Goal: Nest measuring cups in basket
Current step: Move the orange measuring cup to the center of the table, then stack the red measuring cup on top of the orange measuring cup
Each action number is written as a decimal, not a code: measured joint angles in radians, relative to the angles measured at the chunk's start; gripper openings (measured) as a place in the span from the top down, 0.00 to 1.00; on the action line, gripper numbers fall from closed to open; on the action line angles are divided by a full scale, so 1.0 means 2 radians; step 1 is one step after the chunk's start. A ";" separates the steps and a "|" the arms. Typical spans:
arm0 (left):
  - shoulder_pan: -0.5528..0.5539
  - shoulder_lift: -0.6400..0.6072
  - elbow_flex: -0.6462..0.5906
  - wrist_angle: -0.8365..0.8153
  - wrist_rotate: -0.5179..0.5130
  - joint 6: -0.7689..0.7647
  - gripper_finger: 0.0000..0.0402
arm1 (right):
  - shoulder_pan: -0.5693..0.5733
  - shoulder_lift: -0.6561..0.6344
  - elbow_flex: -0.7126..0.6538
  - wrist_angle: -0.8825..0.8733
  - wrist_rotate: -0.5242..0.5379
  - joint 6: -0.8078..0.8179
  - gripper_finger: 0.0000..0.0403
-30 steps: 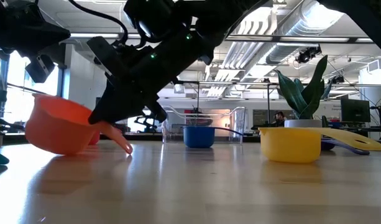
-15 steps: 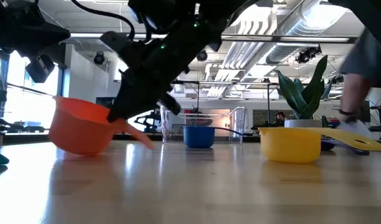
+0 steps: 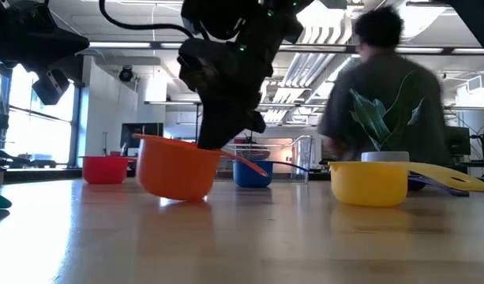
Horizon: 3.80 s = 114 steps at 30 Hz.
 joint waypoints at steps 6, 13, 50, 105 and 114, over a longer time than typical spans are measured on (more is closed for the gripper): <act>0.000 0.000 0.000 0.000 0.000 0.004 0.99 | -0.013 0.000 0.000 -0.028 -0.007 -0.013 1.00; 0.000 0.000 0.000 0.000 0.000 0.009 0.99 | -0.024 -0.005 0.000 -0.043 -0.008 -0.014 1.00; 0.000 0.000 0.000 0.000 0.000 0.065 0.99 | -0.032 -0.017 0.000 -0.105 -0.025 -0.020 0.96; 0.000 0.005 0.203 -0.018 -0.197 0.398 0.81 | -0.154 -0.213 0.001 -0.028 -0.025 -0.082 0.69; 0.000 0.078 0.276 -0.019 -0.286 0.460 0.81 | -0.194 -0.219 0.001 -0.013 -0.030 -0.112 0.69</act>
